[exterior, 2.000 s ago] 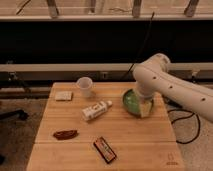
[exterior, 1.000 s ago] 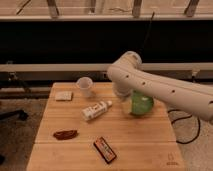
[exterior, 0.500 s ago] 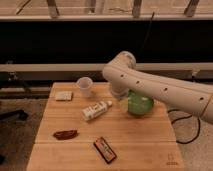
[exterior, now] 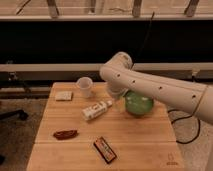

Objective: Place the bottle in the ceramic bowl

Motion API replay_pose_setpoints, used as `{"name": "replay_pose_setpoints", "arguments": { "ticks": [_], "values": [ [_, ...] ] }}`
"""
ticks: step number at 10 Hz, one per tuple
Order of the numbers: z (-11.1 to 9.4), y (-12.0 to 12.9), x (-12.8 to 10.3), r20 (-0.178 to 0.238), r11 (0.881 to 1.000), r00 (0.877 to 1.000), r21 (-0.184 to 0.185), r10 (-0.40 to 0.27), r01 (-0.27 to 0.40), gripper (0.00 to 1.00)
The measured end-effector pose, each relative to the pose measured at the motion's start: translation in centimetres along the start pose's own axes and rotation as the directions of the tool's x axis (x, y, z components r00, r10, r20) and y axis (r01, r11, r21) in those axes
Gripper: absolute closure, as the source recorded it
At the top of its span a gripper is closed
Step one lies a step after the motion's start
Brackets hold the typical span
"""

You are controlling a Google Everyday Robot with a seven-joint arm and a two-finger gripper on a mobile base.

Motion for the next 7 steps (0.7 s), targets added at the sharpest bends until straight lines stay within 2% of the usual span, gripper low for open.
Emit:
{"name": "replay_pose_setpoints", "arguments": {
  "ticks": [7],
  "values": [
    [2.0,-1.8,-0.9,0.023,0.999,0.999,-0.006,-0.039,0.039,0.20]
  ]
}}
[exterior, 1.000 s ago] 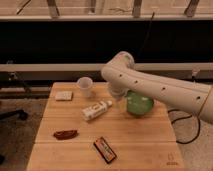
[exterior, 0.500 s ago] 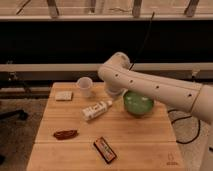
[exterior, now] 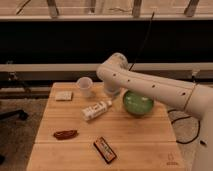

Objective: Place the bottle in the ceramic bowl

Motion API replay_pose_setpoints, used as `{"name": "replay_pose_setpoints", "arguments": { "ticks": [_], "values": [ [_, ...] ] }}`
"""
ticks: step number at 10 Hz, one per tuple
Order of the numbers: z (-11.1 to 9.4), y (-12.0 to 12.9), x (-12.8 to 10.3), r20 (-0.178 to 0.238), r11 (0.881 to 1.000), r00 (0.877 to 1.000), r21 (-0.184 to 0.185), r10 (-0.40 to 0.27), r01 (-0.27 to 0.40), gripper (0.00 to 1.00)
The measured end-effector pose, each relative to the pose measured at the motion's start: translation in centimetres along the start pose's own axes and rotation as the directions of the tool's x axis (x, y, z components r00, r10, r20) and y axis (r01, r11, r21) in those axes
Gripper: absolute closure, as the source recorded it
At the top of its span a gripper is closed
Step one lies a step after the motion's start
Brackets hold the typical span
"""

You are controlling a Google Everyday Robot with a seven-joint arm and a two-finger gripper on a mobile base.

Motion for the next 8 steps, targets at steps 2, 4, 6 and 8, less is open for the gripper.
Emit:
{"name": "replay_pose_setpoints", "arguments": {
  "ticks": [2,4,6,8],
  "values": [
    [0.5,-0.2,0.2,0.003,1.000,1.000,-0.003,-0.006,0.006,0.20],
    [1.4,-0.7,-0.2,0.008,1.000,1.000,-0.006,-0.020,0.020,0.20],
    [2.0,-1.4,-1.1,0.013,0.999,0.999,-0.005,-0.035,0.035,0.20],
    [2.5,-1.5,-0.9,0.013,0.999,0.999,-0.008,-0.043,0.043,0.20]
  ]
}}
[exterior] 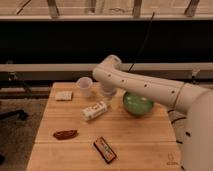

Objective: Place the bottle in the ceramic bowl

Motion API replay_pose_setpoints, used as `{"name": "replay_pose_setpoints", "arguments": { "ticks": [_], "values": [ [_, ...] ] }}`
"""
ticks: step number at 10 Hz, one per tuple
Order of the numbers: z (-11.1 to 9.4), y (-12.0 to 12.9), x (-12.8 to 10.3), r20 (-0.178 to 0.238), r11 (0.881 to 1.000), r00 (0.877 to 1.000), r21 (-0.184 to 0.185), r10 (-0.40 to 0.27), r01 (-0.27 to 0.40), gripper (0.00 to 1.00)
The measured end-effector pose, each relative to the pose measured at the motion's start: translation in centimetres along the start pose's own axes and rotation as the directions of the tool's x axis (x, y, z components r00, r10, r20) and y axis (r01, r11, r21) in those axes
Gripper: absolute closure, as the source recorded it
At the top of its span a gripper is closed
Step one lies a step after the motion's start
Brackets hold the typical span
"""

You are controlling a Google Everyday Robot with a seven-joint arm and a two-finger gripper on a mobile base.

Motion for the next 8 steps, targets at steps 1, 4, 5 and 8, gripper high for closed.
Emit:
{"name": "replay_pose_setpoints", "arguments": {
  "ticks": [1,4,5,8],
  "values": [
    [0.3,-0.1,-0.2,0.003,1.000,1.000,-0.001,-0.006,0.006,0.20],
    [1.2,-0.9,-1.1,0.010,1.000,1.000,-0.001,-0.024,0.024,0.20],
    [1.7,-1.2,-1.5,0.012,0.999,0.999,-0.003,-0.033,0.033,0.20],
    [2.6,-1.7,-2.1,0.015,0.999,0.999,-0.006,-0.051,0.052,0.20]
  ]
}}
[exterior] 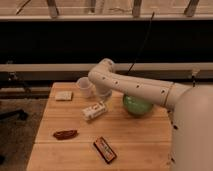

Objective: Place the bottle in the ceramic bowl

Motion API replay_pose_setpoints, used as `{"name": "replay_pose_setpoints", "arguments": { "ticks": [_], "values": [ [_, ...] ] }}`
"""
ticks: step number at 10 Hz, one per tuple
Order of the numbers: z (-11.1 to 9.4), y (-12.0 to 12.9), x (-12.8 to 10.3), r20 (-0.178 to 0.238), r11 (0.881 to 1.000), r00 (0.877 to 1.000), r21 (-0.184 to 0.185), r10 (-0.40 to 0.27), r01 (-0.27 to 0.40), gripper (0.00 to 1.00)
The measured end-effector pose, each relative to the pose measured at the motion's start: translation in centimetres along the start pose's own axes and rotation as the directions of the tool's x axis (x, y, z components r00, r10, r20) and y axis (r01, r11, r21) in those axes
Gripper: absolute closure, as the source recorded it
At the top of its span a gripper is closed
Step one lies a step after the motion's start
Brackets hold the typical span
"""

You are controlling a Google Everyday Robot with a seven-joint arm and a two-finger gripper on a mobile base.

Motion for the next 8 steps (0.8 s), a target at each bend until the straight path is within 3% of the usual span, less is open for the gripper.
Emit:
{"name": "replay_pose_setpoints", "arguments": {
  "ticks": [8],
  "values": [
    [2.2,-1.1,-1.5,0.025,0.999,0.999,-0.016,-0.041,0.041,0.20]
  ]
}}
